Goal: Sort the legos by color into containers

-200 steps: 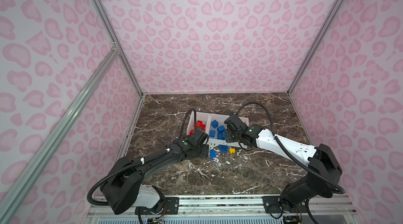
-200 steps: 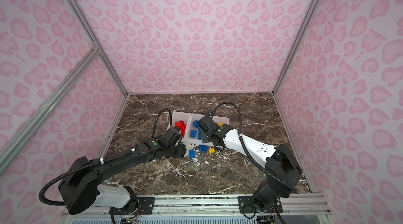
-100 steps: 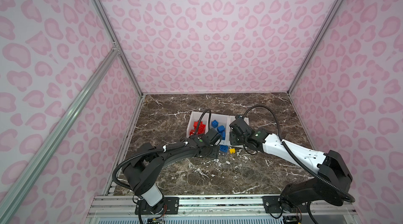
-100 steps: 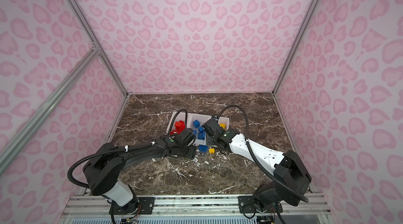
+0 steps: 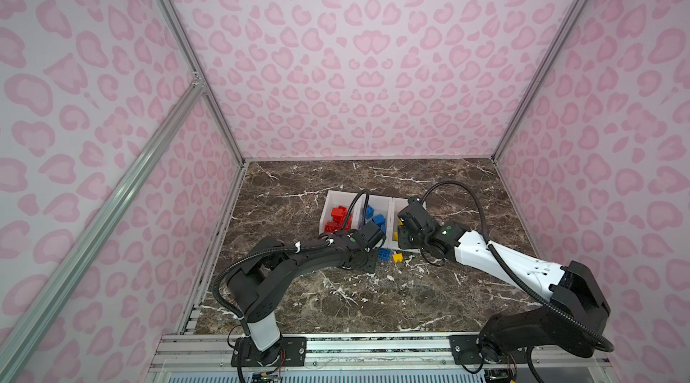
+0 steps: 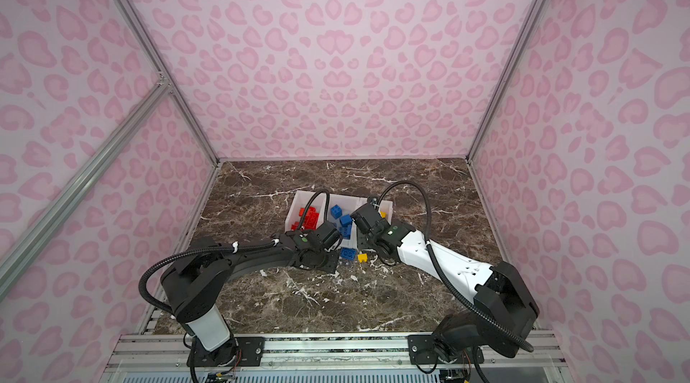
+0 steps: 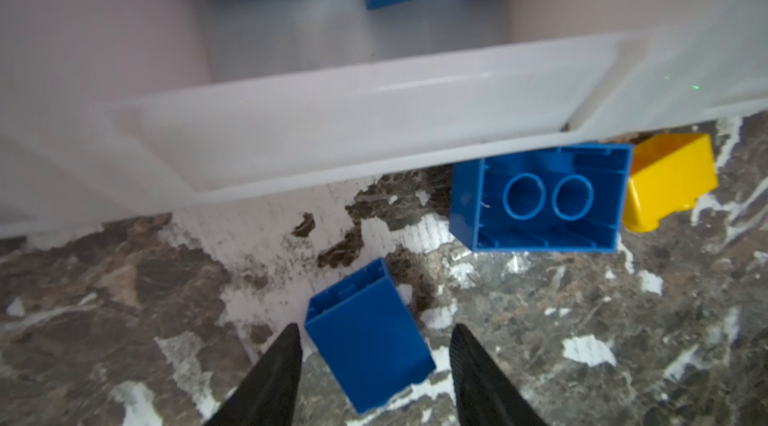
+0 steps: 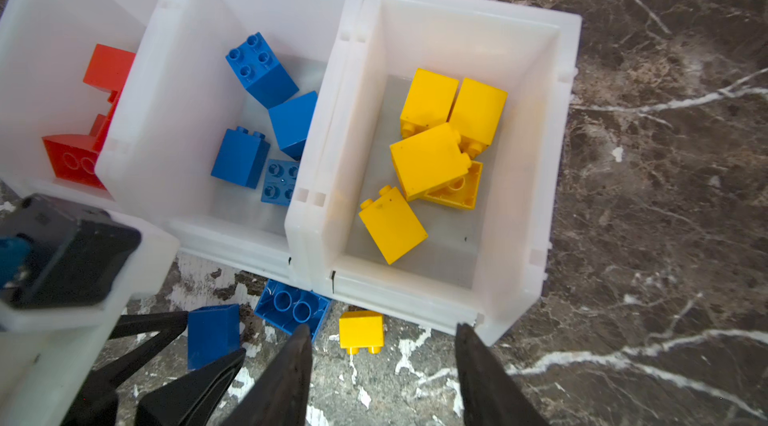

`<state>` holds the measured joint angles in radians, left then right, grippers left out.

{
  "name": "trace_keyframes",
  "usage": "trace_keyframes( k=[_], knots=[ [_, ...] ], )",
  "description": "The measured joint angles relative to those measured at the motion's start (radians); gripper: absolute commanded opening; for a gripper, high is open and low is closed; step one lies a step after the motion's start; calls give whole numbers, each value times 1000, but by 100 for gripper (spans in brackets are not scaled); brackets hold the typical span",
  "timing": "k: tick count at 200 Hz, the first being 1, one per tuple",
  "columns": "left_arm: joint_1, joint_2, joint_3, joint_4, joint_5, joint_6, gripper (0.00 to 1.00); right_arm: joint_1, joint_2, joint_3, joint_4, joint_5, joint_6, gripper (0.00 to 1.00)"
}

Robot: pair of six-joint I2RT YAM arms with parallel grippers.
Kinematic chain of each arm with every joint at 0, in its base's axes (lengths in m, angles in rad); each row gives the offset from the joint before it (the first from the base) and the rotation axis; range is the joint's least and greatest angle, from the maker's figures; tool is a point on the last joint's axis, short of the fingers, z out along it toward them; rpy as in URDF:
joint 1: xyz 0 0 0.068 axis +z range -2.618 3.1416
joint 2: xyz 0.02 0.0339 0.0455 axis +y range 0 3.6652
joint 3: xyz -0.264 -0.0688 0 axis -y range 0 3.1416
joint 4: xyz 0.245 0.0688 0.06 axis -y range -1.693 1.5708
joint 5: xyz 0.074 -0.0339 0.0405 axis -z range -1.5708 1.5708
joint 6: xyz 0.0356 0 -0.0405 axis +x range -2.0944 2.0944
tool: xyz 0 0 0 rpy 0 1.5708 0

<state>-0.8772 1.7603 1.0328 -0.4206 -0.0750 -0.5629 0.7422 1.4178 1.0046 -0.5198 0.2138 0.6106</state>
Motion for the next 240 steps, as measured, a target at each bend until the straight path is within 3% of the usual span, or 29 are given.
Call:
trace_keyframes(
  k=[71,139,192,240],
  knots=[
    [-2,26,14,18,-12,14,48,-3,-6,-2,1,3,5,56],
    [-2,41,24,27,-35,18,31,-3,-9,-3,2,3,7,55],
    [-2,30,31,11,-37,31,30,-3,-24,-3,2,5,7,55],
    [30,2,182,-27,-52,98,30,-3,-49,-19,-3,18,9,55]
  ],
)
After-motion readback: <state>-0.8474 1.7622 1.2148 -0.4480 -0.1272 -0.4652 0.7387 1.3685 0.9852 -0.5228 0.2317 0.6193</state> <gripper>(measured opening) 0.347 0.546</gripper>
